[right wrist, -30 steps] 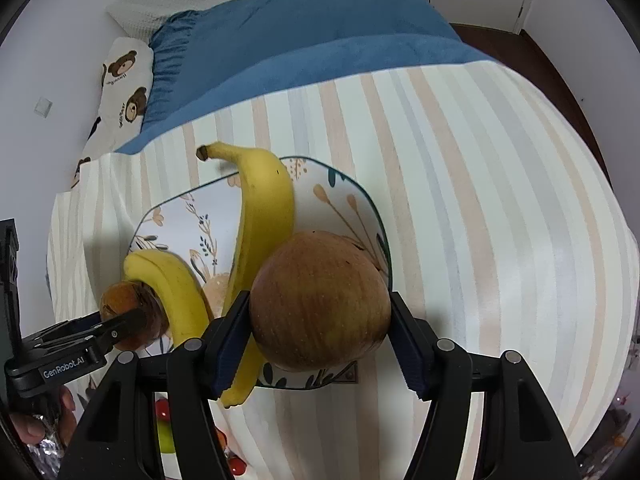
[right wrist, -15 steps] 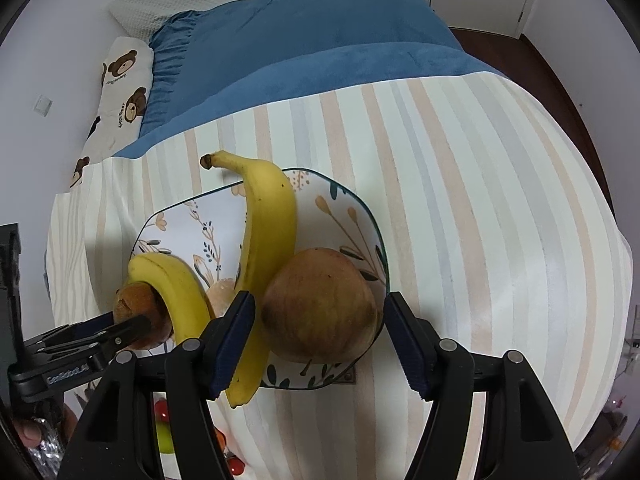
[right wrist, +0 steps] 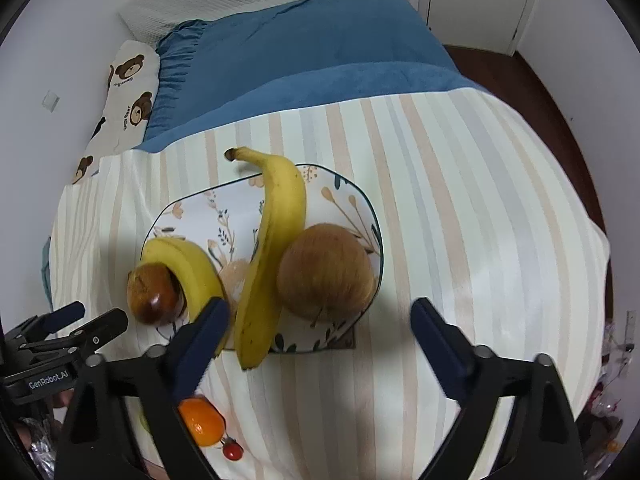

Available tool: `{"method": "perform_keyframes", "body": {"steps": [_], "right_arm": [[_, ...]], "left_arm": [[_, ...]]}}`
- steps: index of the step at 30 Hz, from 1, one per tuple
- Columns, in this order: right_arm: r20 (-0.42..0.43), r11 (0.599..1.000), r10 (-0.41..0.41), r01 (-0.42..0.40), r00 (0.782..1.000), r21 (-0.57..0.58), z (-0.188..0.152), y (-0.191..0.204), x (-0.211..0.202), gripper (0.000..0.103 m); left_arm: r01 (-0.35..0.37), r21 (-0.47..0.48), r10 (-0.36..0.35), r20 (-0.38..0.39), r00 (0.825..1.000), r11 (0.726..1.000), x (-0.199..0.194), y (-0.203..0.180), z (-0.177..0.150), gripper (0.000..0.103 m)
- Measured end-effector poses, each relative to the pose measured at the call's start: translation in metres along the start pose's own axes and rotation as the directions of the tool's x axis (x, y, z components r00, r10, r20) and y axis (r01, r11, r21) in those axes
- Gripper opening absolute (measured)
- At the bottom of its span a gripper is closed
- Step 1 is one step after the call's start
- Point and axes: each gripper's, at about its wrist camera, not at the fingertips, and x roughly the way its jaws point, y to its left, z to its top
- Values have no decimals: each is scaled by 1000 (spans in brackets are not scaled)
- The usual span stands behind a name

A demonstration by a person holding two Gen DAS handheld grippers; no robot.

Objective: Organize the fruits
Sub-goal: 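Withdraw both tools from the plate back toward the remaining fruit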

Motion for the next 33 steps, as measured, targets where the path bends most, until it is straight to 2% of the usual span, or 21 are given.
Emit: {"method": "perform_keyframes", "body": {"steps": [6, 14, 25, 33], "right_arm": [[52, 997, -54, 57, 997, -48, -21, 11, -19, 100], [115, 997, -53, 59, 992, -50, -42, 14, -51, 100], [267, 993, -48, 76, 962, -93, -84, 28, -130, 100], [337, 994, -36, 69, 941, -86, -117, 27, -175, 100]], "left_arm": [[-28, -16, 29, 58, 998, 999, -17, 5, -17, 100], [-57, -9, 58, 150, 987, 998, -50, 0, -36, 100], [-78, 33, 65, 295, 953, 996, -110, -20, -77, 100], [-82, 45, 60, 371, 927, 996, -147, -26, -111, 100]]}}
